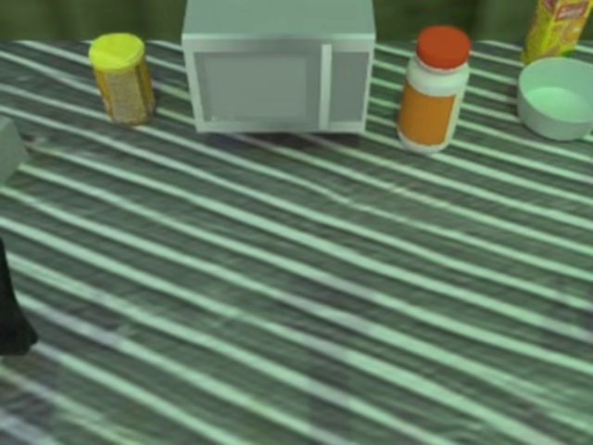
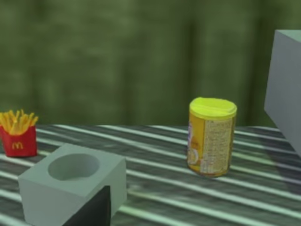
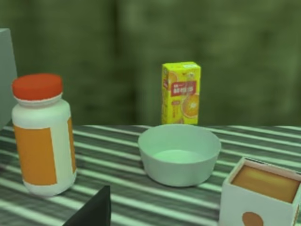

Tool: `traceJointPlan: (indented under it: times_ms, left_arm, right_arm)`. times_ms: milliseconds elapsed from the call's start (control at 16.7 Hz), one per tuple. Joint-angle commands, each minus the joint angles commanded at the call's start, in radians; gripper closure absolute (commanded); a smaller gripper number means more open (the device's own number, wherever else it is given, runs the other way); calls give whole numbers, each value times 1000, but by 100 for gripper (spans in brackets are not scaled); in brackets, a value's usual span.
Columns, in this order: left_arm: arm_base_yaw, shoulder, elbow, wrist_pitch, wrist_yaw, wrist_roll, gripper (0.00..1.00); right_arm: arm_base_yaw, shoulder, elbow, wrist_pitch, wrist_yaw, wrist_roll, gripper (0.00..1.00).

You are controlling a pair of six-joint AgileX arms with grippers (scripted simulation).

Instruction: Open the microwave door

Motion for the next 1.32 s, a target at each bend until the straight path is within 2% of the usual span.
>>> traceJointPlan:
  times_ms: [240,480,780,1320]
  left_arm:
    - [-14,30,30,-9,-5,-10,0]
    - [-90,217,211,-73,-41,-68,0]
    - [-233,651,596,-220,-129,-188,0]
    - [-522,1615,1429,-535,-319,-439,0]
  right_arm:
    - [0,0,0,0,0,0,0]
    - [0,0,0,0,0,0,0]
    - [0,0,0,0,0,0,0]
    - [0,0,0,0,0,0,0]
